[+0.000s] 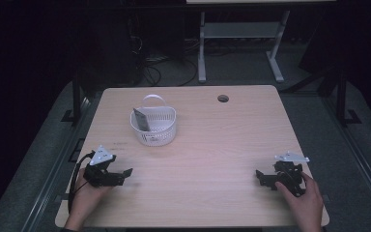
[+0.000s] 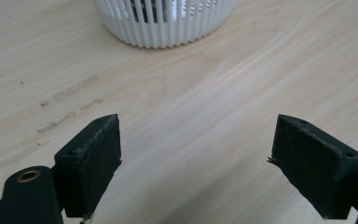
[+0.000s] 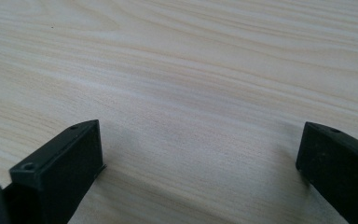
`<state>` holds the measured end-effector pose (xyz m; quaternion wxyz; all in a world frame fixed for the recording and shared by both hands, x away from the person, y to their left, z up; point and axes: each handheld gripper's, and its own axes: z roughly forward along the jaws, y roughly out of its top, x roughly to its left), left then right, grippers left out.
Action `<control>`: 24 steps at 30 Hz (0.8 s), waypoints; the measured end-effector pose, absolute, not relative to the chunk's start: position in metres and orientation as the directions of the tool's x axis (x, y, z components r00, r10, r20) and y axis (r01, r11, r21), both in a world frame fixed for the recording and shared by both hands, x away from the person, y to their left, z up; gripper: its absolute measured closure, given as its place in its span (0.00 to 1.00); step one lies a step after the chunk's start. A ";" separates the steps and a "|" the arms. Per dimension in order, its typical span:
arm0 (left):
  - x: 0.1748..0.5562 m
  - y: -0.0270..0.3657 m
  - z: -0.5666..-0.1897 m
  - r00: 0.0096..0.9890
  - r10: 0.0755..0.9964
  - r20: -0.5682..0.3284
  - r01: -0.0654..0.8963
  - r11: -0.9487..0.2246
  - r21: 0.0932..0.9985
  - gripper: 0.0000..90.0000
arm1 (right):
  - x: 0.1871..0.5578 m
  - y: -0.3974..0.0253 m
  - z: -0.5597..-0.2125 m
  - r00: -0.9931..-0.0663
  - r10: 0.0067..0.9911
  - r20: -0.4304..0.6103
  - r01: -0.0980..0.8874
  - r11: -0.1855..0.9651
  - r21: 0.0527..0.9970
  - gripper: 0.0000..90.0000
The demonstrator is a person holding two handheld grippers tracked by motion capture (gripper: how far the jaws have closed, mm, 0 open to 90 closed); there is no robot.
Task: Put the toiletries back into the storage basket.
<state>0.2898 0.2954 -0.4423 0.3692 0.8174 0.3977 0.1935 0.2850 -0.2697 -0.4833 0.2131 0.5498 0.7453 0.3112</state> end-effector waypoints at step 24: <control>0.281 0.296 -0.475 0.606 0.796 0.010 0.542 -0.422 0.726 0.15 | 0.285 -0.270 -0.483 -0.305 0.952 0.024 0.687 0.202 0.698 0.00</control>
